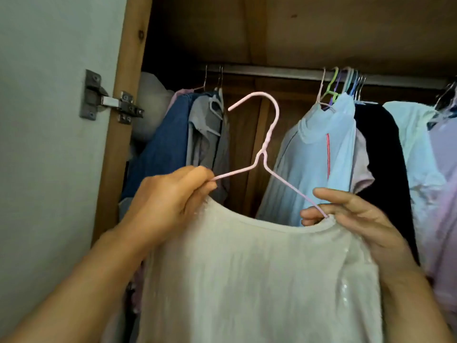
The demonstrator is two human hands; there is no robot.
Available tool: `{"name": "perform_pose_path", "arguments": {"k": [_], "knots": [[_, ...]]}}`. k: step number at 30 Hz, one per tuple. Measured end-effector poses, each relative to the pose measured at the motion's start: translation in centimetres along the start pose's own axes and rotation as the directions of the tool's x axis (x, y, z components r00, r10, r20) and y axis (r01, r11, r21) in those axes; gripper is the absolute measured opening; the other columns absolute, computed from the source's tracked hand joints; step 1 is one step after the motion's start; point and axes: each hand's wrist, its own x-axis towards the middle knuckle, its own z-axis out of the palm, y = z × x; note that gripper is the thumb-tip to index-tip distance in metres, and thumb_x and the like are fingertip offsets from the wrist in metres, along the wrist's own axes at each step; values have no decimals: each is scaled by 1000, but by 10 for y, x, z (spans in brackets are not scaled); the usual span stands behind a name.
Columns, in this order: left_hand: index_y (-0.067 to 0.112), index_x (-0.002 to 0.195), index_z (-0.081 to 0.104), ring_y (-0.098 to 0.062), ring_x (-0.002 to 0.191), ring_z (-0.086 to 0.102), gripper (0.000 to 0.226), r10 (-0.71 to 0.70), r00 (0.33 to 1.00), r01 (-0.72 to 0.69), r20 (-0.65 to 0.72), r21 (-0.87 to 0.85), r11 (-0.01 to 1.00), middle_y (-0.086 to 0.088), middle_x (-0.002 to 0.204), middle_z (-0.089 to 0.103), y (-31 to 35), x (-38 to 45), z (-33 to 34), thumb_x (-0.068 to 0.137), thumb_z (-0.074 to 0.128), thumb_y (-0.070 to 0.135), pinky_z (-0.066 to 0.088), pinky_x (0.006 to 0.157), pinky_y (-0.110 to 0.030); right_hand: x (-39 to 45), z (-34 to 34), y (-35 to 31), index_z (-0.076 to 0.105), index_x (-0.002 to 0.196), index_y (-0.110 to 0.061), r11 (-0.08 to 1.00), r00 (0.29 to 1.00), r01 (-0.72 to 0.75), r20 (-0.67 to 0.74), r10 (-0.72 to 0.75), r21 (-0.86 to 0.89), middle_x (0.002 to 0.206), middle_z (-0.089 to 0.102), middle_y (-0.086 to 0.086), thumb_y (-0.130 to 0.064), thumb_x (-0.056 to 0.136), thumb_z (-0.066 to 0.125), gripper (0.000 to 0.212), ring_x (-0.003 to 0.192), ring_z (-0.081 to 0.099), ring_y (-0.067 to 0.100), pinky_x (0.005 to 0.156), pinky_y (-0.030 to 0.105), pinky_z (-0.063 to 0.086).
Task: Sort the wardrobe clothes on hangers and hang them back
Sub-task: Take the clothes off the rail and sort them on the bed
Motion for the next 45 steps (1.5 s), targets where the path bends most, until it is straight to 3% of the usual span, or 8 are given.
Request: {"name": "perform_pose_path", "arguments": {"k": [3, 6, 10, 18, 26, 31, 37, 45], "knots": [[30, 97, 50, -24, 66, 61, 24, -81, 996, 77, 35, 94, 993, 4, 83, 62, 7, -49, -19, 94, 32, 46, 49, 53, -37, -16, 21, 6, 72, 104, -29, 933, 993, 49, 122, -6, -356, 86, 74, 8, -26, 74, 71, 31, 78, 68, 15, 73, 17, 51], [29, 95, 48, -33, 60, 61, 23, -201, 978, 179, 56, 269, 946, 0, 80, 62, 28, -99, -51, 93, 33, 46, 51, 48, -40, -30, 54, 28, 63, 110, -39, 753, 987, 151, 136, -83, -640, 82, 69, -8, -43, 68, 69, 42, 74, 63, 6, 72, 12, 47], [29, 97, 53, -30, 59, 63, 22, -373, 927, 305, 44, 495, 814, 2, 82, 64, 73, -169, -117, 94, 36, 43, 49, 42, -36, -63, 120, 66, 71, 98, -18, 491, 884, 465, 355, -305, -736, 73, 60, -10, -39, 79, 60, 30, 70, 55, 9, 68, 27, 45], [28, 95, 54, -22, 52, 59, 18, -585, 783, 516, -212, 747, 420, 7, 74, 59, 181, -287, -251, 95, 39, 38, 44, 37, -33, -136, 276, 100, 71, 88, -8, 568, 649, 754, 505, -569, -330, 76, 65, 0, -18, 89, 58, 17, 69, 60, 22, 70, 35, 44], [30, 96, 53, -21, 60, 63, 19, -624, 589, 583, -513, 805, -111, 6, 74, 59, 284, -349, -351, 93, 40, 43, 46, 41, -32, -222, 431, 70, 71, 87, -11, 674, 528, 733, 551, -646, 88, 75, 66, 2, -22, 90, 56, 18, 68, 62, 26, 61, 38, 44], [30, 95, 52, -20, 62, 63, 18, -501, 551, 556, -668, 741, -376, 7, 75, 63, 338, -370, -402, 92, 38, 42, 43, 44, -29, -275, 523, 28, 69, 87, -10, 734, 481, 608, 594, -644, 303, 76, 66, 6, -21, 86, 61, 14, 69, 62, 27, 60, 42, 52], [28, 95, 53, -25, 71, 64, 16, -251, 530, 603, -810, 568, -561, 3, 85, 67, 390, -397, -468, 92, 42, 39, 49, 54, -33, -331, 623, -59, 67, 87, -11, 684, 465, 532, 502, -729, 500, 82, 67, 5, -26, 86, 61, 16, 75, 61, 27, 67, 37, 48], [29, 90, 57, -16, 65, 49, 9, 6, 393, 729, -919, 308, -612, 14, 68, 51, 427, -456, -566, 89, 48, 32, 34, 53, -27, -415, 746, -146, 69, 87, -11, 564, 379, 468, 422, -824, 680, 83, 67, 4, -19, 84, 60, 12, 80, 60, 31, 69, 39, 49]]}}
